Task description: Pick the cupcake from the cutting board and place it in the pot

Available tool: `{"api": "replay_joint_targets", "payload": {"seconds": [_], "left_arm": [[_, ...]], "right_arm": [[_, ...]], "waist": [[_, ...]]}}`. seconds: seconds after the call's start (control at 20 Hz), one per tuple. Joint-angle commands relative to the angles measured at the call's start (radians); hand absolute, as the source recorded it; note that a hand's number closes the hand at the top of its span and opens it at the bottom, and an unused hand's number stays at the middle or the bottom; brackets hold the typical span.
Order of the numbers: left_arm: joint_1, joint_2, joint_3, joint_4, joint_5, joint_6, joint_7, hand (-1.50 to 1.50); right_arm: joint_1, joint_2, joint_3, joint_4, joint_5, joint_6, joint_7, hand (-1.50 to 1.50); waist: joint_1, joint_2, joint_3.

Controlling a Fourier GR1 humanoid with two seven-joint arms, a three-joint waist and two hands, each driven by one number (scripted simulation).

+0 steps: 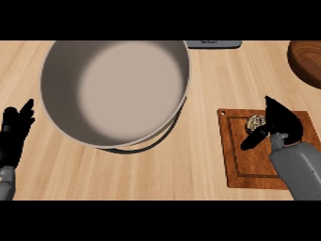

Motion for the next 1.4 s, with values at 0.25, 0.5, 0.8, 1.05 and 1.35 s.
{"api": "replay_joint_targets", "payload": {"seconds": [0.25,0.5,0.8,1.05,1.35], "left_arm": [[-0.006,-0.066,0.021,0.029,-0.062,-0.004,-0.044,0.00],[0.018,-0.039,0.066,-0.025,-0.047,-0.070,-0.005,0.00],[-0.049,-0.080,0.065,0.017,-0.099,-0.050,0.026,0.00],[0.006,-0.066,0.084,-0.035,-0.076,-0.087,0.001,0.00],[-0.025,-0.096,0.090,0.056,-0.101,-0.072,-0.051,0.00]], "right_arm": [[-0.108,0.106,-0.090,0.215,0.070,-0.027,-0.065,-1.50],[0.056,0.094,-0.097,0.131,0.098,-0.046,-0.145,-1.50],[-0.020,0.113,-0.152,0.231,0.106,-0.051,-0.231,1.50],[0.010,0.072,-0.101,0.203,0.221,-0.115,-0.273,1.50],[-0.062,0.059,-0.094,0.196,0.286,-0.082,-0.260,1.50]], "waist": [[0.003,0.001,0.000],[-0.002,-0.001,0.000],[0.000,0.000,0.000],[0.002,0.000,0.000],[-0.001,0.001,0.000]]}}
